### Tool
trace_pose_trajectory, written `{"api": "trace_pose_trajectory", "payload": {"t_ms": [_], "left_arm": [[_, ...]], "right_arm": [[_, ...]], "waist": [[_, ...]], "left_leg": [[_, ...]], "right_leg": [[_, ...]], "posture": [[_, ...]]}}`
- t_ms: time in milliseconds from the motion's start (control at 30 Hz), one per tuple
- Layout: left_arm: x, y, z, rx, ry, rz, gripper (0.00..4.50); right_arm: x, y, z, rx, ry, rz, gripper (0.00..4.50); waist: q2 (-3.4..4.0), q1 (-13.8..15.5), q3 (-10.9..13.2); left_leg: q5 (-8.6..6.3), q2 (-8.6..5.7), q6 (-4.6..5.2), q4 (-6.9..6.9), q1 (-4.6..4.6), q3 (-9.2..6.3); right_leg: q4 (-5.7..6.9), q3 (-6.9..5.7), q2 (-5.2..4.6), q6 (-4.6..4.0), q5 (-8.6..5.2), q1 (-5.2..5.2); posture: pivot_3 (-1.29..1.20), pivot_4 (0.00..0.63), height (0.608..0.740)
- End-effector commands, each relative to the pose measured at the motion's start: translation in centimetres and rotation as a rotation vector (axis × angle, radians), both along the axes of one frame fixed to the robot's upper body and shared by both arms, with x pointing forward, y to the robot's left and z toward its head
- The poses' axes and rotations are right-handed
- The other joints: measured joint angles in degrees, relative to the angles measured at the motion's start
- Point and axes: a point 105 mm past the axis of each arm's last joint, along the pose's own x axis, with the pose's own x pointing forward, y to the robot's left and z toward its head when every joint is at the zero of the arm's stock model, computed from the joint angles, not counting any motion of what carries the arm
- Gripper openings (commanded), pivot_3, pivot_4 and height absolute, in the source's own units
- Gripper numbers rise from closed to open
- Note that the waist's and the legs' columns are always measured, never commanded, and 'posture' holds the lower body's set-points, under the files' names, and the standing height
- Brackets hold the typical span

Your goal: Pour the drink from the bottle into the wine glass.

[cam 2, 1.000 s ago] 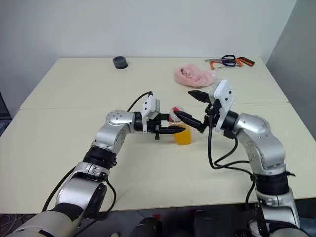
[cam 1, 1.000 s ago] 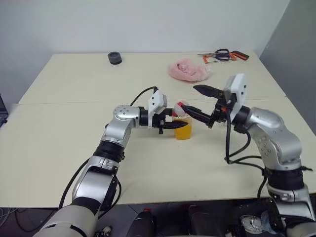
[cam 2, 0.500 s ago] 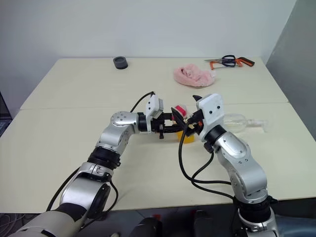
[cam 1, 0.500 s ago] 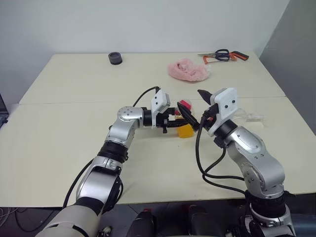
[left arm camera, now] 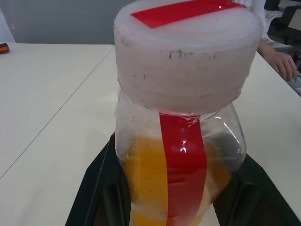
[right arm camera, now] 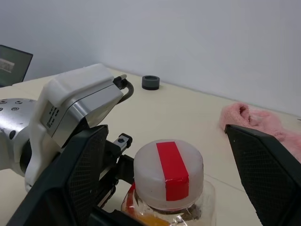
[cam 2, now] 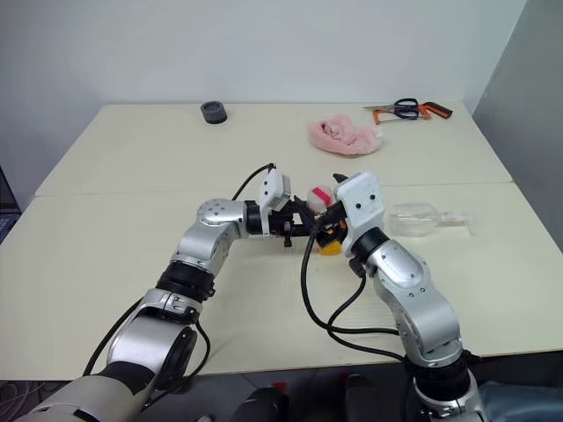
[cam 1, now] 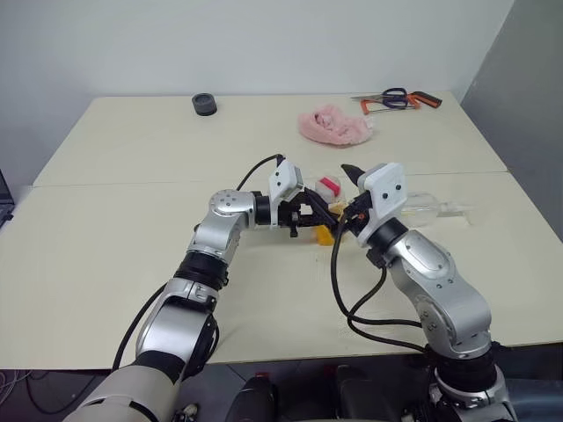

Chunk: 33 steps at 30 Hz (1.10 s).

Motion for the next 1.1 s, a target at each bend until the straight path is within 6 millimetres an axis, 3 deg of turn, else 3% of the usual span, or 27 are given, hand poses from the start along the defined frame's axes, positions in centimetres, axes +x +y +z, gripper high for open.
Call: {"api": "trace_pose_trajectory", "payload": {"t_ms": [33,100,267,300,633,900,1100], "left_arm": [[-0.1,-0.3,0.9,-0.001,-0.034,-0.017,1.76],[0.0,-0.3,0.9,0.0,-0.035,-0.018,1.76],[0.0,-0.3,0.9,0.002,-0.035,-0.018,1.76],[0.0,-0.3,0.9,0.002,-0.035,-0.018,1.76],[-0.1,-0.3,0.9,0.003,-0.036,-0.022,1.76],[-0.3,-0.4,1.0,0.009,-0.048,-0.037,1.74],[-0.5,-0.5,1.1,0.021,-0.057,-0.058,1.74]], "right_arm": [[-0.2,0.1,0.6,0.002,-0.039,-0.001,4.06],[-0.1,0.3,0.4,-0.005,-0.032,0.004,3.65],[-0.1,0.6,0.2,-0.013,-0.026,0.018,1.83],[-0.1,0.6,0.1,-0.015,-0.024,0.02,1.74],[-0.4,1.1,-0.7,-0.052,-0.006,0.067,1.75],[-0.4,1.5,-1.4,-0.091,0.025,0.206,1.75],[0.2,0.3,-1.0,-0.183,0.034,0.389,1.75]], "waist": [[0.0,0.0,0.0],[0.0,0.0,0.0],[0.0,0.0,0.0],[0.0,0.0,0.0],[0.0,0.0,0.0],[0.0,0.0,0.0],[0.0,-0.1,0.0]], "left_leg": [[0.0,0.0,0.0,0.0,0.0,0.01],[0.0,0.0,0.0,0.0,0.0,0.0],[0.0,0.0,0.0,0.0,0.0,0.0],[0.0,0.0,0.0,0.0,0.01,0.0],[0.0,0.0,0.0,0.0,0.03,0.0],[0.0,0.0,0.0,0.0,0.08,0.0],[-0.01,0.0,0.02,0.0,0.16,0.0]], "right_leg": [[0.0,0.0,0.0,0.0,0.0,0.0],[0.0,0.0,0.0,0.0,0.0,0.0],[0.0,0.0,0.0,0.0,0.0,0.0],[0.0,0.0,0.0,0.0,0.0,0.01],[0.0,-0.01,0.0,0.0,0.0,0.03],[0.0,-0.02,0.01,0.0,0.0,0.09],[-0.02,-0.03,0.01,0.0,0.0,0.18]], "posture": [[0.0,0.15,0.74],[0.0,0.15,0.74],[0.0,0.15,0.74],[0.0,0.15,0.74],[0.0,0.15,0.74],[0.0,0.15,0.74],[0.0,0.15,0.74]]}}
